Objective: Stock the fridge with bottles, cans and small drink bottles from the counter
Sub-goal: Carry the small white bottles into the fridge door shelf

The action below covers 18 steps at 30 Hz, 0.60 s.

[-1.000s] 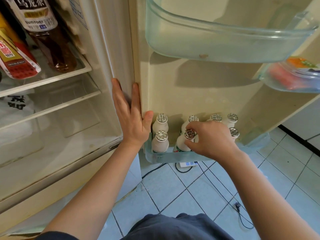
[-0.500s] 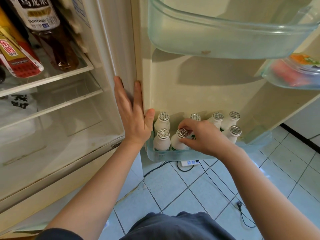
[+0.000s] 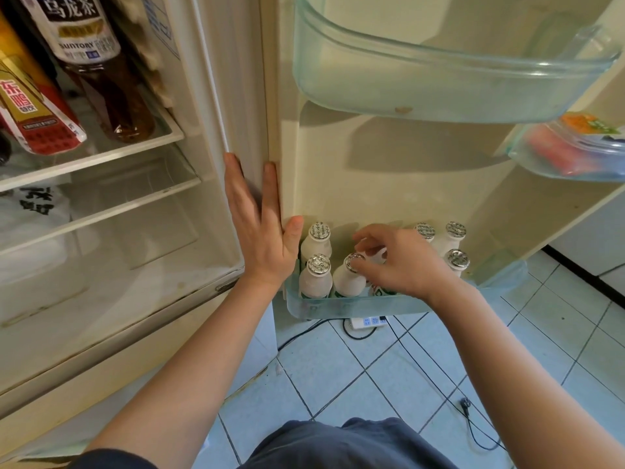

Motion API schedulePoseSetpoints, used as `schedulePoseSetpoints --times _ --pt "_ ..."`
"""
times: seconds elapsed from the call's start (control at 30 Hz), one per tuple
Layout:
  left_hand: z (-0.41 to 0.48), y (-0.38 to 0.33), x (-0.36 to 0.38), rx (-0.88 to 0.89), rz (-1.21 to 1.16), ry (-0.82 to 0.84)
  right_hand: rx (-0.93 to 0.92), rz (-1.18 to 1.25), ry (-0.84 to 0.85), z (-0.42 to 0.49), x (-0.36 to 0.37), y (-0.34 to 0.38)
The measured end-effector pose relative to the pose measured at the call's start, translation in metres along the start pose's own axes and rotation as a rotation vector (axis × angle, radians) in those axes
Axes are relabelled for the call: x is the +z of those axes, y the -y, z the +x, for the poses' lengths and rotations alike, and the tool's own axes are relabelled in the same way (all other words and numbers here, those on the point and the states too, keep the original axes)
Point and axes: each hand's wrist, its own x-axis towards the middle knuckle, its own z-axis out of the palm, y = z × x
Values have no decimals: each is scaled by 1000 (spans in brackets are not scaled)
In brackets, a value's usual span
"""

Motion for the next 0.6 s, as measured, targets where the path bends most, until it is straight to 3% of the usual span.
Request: schedulePoseSetpoints --times 0.13,0.2,0.4,0.6 --pt "0 1 0 10 4 1 38 -35 -280 7 -8 -4" --pt "0 1 0 6 9 1 60 -141 -250 13 -10 -10" --pt "-1 2 1 0 23 3 143 -290 84 25 -8 -27" --pt "-1 2 2 -12 21 0 152 -264 27 34 -2 -18"
